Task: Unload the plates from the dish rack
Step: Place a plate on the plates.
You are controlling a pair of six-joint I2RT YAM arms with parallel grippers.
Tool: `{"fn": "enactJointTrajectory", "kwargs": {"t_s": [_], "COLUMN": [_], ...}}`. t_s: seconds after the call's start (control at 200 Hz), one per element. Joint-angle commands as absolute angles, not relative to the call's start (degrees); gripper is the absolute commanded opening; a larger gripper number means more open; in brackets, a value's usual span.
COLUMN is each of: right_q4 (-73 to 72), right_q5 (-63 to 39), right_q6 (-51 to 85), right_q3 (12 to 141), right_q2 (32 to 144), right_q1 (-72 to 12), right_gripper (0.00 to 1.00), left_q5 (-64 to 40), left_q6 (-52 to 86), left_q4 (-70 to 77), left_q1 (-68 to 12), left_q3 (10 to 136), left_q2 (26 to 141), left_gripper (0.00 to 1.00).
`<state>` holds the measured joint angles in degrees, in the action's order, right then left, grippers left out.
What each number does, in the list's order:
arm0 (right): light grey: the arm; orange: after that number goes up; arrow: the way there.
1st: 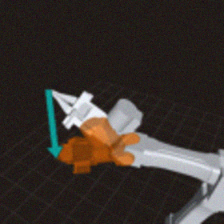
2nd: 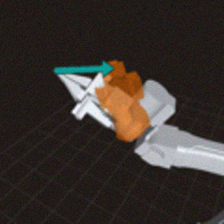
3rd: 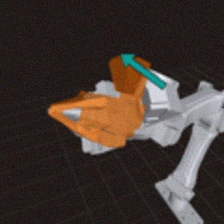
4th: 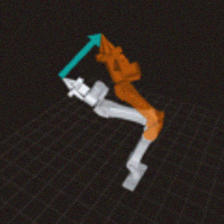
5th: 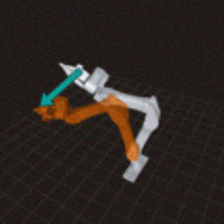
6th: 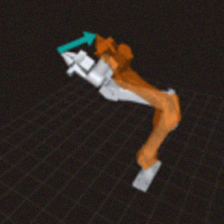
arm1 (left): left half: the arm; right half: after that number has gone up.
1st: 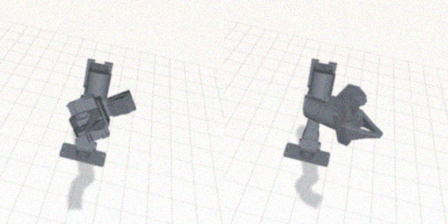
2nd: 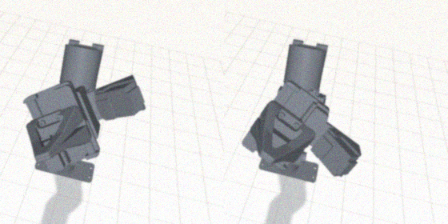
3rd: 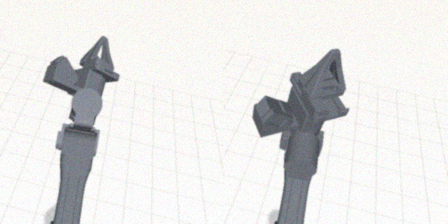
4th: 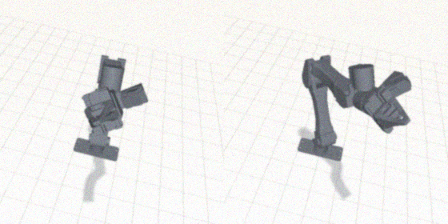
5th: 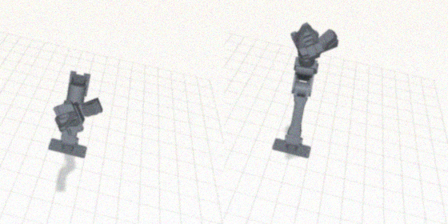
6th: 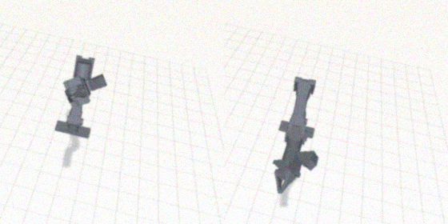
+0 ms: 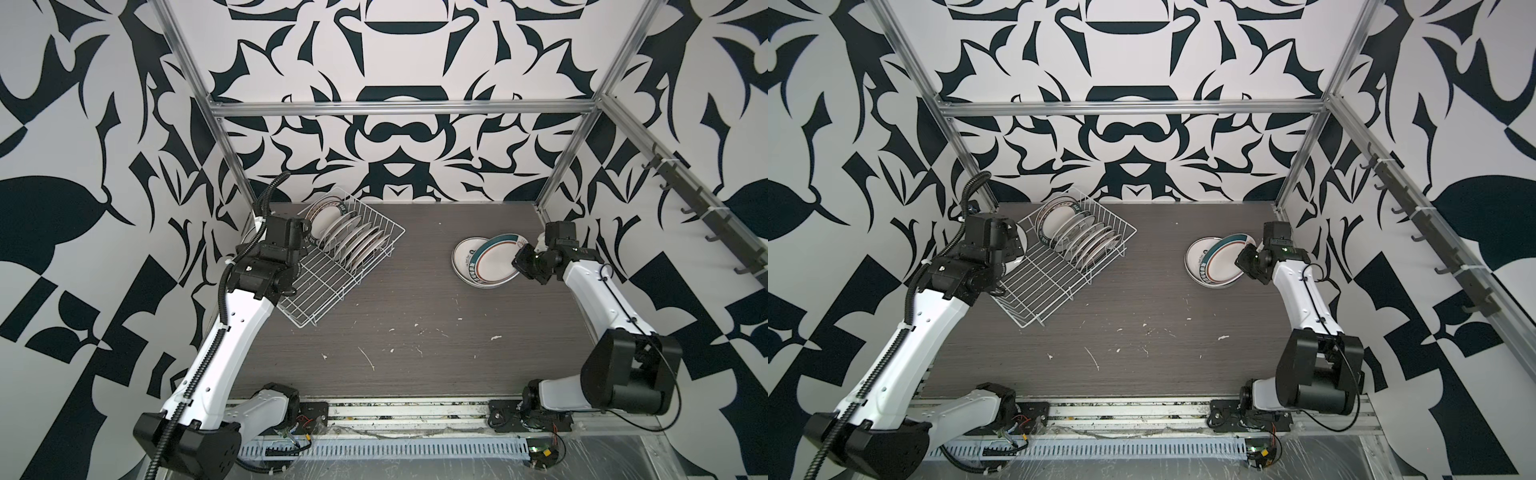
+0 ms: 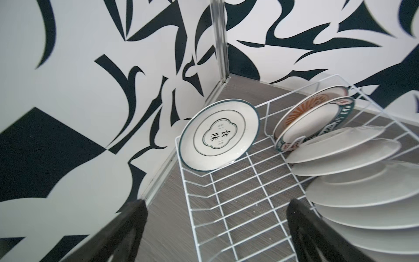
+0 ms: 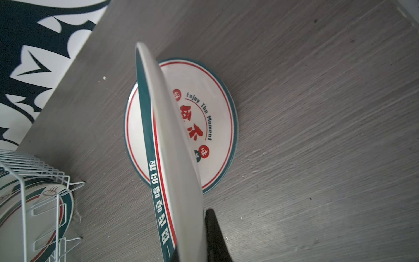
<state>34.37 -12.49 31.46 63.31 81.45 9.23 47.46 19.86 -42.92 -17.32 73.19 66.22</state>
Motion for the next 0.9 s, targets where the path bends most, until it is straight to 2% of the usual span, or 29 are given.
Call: {"fn": "enactJointTrajectory", "kwargs": {"t_s": [0.0, 0.45, 0.73, 0.895], "right_q4": [29.4, 24.2, 25.7, 27.2], "right_q5": [-14.8, -17.2, -18.8, -18.6], "right_q6": [30.0, 32.1, 31.8, 30.6], "right_q3": [63.4, 61.4, 62.5, 62.8], "right_q2": [81.2, 87.3, 90.5, 91.8], "right_q1": [10.5, 11.5, 11.5, 11.5], "right_gripper": [0.00, 0.00, 0.27, 0.35], "left_q5": [55.0, 56.5, 55.4, 54.6], "left_q6": [18.3, 16.3, 15.6, 15.4], "left_q4": [-46.4, -44.6, -45.0, -44.0], "left_q1": [-17.2, -17.2, -17.2, -17.2], "left_q3": [74.9, 72.4, 72.9, 72.3], "left_q2": [68.2, 68.0, 67.0, 65.5], "left_gripper": [0.99, 0.99, 0.99, 0.99]}}
